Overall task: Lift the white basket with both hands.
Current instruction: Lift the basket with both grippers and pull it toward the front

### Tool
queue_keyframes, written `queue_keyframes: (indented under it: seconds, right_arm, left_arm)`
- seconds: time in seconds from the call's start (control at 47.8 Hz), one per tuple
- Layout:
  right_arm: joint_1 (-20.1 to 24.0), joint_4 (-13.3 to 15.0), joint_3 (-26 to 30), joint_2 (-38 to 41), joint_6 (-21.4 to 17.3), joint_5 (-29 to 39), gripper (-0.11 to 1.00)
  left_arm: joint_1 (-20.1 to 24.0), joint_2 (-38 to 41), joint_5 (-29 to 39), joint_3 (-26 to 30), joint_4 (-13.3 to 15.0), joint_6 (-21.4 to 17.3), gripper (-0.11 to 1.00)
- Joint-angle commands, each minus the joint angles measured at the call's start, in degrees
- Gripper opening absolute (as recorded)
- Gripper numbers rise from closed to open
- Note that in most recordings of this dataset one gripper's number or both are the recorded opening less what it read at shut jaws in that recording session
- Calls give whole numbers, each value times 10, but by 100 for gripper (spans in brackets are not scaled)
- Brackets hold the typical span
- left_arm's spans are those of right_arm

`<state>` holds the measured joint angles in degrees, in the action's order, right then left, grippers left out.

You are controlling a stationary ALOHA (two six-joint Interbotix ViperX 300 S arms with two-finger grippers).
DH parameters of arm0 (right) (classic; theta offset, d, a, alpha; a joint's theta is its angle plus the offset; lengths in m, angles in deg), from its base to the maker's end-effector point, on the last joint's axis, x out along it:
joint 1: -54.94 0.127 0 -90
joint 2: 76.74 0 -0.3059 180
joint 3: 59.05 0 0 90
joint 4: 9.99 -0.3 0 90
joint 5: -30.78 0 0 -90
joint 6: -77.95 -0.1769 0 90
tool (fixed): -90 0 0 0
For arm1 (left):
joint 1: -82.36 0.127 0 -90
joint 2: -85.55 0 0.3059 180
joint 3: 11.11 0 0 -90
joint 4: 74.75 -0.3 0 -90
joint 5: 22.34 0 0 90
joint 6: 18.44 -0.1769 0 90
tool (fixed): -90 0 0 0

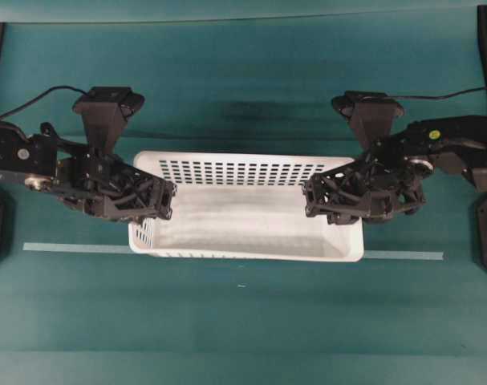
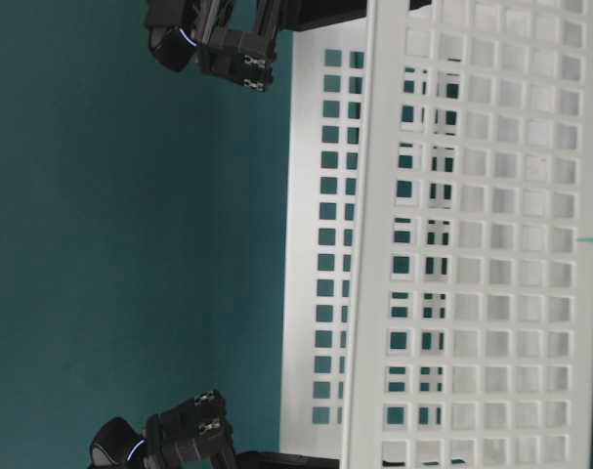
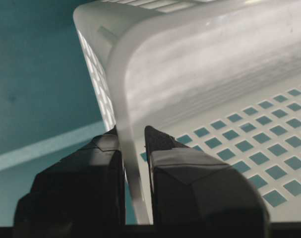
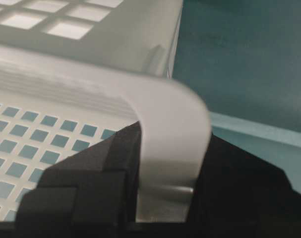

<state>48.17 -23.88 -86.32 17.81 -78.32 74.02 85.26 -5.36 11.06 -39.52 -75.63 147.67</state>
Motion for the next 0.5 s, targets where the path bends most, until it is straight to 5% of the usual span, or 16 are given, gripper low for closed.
queue_keyframes:
  seconds: [0.0, 0.481]
  right_arm:
    - [20, 3, 2, 2, 4, -4, 20]
    - [66, 4, -2, 3, -35, -14, 20]
  left_arm:
    - [-8, -14, -4, 5, -4, 1, 5]
    - [-41, -7, -2, 5, -4, 28, 5]
